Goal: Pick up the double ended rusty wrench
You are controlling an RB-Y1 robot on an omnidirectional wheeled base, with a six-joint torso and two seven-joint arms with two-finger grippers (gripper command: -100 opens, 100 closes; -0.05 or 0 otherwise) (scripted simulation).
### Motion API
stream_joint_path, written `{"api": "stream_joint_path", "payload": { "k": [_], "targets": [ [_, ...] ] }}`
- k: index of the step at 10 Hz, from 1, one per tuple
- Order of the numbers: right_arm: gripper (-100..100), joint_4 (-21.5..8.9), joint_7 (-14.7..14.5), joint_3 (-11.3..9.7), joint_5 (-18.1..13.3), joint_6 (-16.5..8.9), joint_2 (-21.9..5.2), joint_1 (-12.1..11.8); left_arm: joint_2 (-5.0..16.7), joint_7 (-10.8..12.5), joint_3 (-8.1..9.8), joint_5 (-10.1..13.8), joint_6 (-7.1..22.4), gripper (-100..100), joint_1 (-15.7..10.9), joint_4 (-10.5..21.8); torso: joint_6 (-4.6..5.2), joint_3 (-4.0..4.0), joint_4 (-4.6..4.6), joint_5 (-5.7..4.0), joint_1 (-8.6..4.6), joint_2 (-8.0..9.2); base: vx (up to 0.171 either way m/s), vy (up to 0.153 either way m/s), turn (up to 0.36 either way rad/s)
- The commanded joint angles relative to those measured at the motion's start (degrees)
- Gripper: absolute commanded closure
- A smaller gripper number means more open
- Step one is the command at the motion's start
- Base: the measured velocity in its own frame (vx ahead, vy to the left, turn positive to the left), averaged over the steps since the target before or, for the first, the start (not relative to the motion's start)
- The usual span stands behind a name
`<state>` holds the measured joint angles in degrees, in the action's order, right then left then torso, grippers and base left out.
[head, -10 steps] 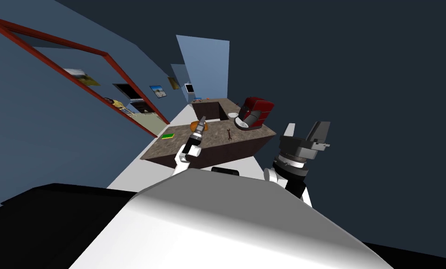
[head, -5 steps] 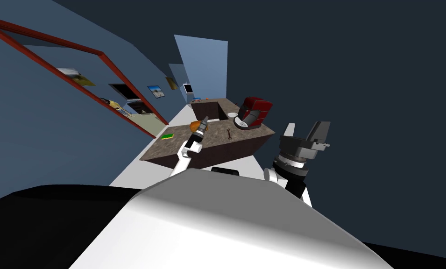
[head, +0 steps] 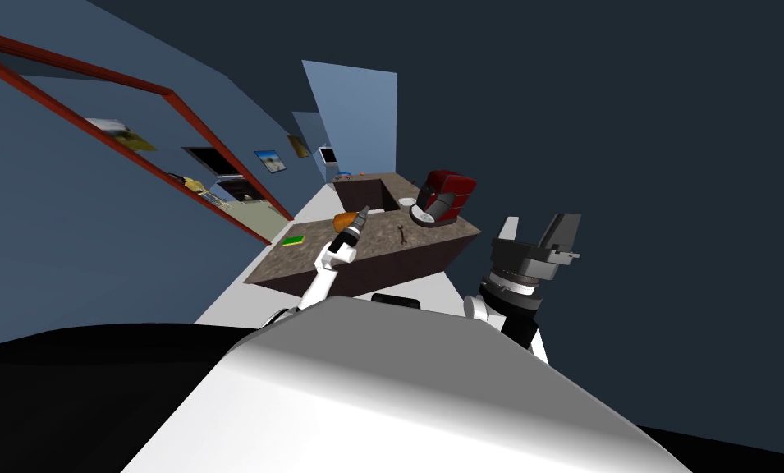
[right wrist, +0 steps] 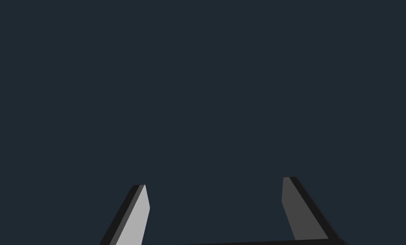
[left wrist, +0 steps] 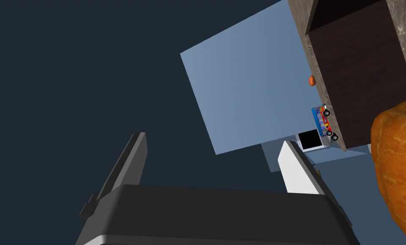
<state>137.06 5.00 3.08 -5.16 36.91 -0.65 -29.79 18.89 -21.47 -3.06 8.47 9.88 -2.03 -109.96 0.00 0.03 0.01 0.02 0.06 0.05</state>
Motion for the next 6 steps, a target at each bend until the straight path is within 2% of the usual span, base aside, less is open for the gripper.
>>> {"api": "stream_joint_path", "payload": {
  "k": [1,2,3,4,5,6],
  "targets": [
    [0,0.0,0.0,0.0,0.0,0.0,0.0,0.0,0.5,-0.7,-0.03,0.7,2.9,-100,-2.2,2.3,0.0,0.0,0.0,0.0,0.0,0.0,-0.021,0.02,-0.053],
    [0,0.0,0.0,0.0,0.0,0.0,0.0,0.0,1.3,-2.1,-0.14,2.0,4.7,-100,-4.6,4.4,-0.01,-0.01,0.0,0.0,0.0,-0.02,-0.019,0.018,-0.092],
    [0,0.0,0.0,0.0,0.0,0.0,0.0,0.0,1.3,-2.1,-0.14,2.0,6.5,-100,-5.2,5.3,0.0,-0.01,0.0,0.0,0.01,-0.02,-0.013,0.015,-0.04],
    [0,0.0,0.0,0.0,0.0,0.0,0.0,0.0,1.3,-2.1,-0.14,2.0,6.9,-100,-5.2,5.3,-0.02,-0.02,-0.01,0.0,-0.01,-0.03,0.0,0.0,0.0],
    [0,0.0,0.0,0.0,0.0,0.0,0.0,0.0,2.0,-3.4,-0.25,3.2,9.1,-100,-7.9,8.1,-0.03,-0.03,-0.01,0.0,-0.04,-0.05,-0.009,0.004,-0.09],
    [0,0.0,0.0,0.0,0.0,0.0,0.0,0.0,2.0,-3.4,-0.25,3.2,10.3,-100,-8.2,8.4,0.0,-0.03,-0.01,-0.01,-0.05,-0.06,-0.013,0.01,-0.053]
  ]
}}
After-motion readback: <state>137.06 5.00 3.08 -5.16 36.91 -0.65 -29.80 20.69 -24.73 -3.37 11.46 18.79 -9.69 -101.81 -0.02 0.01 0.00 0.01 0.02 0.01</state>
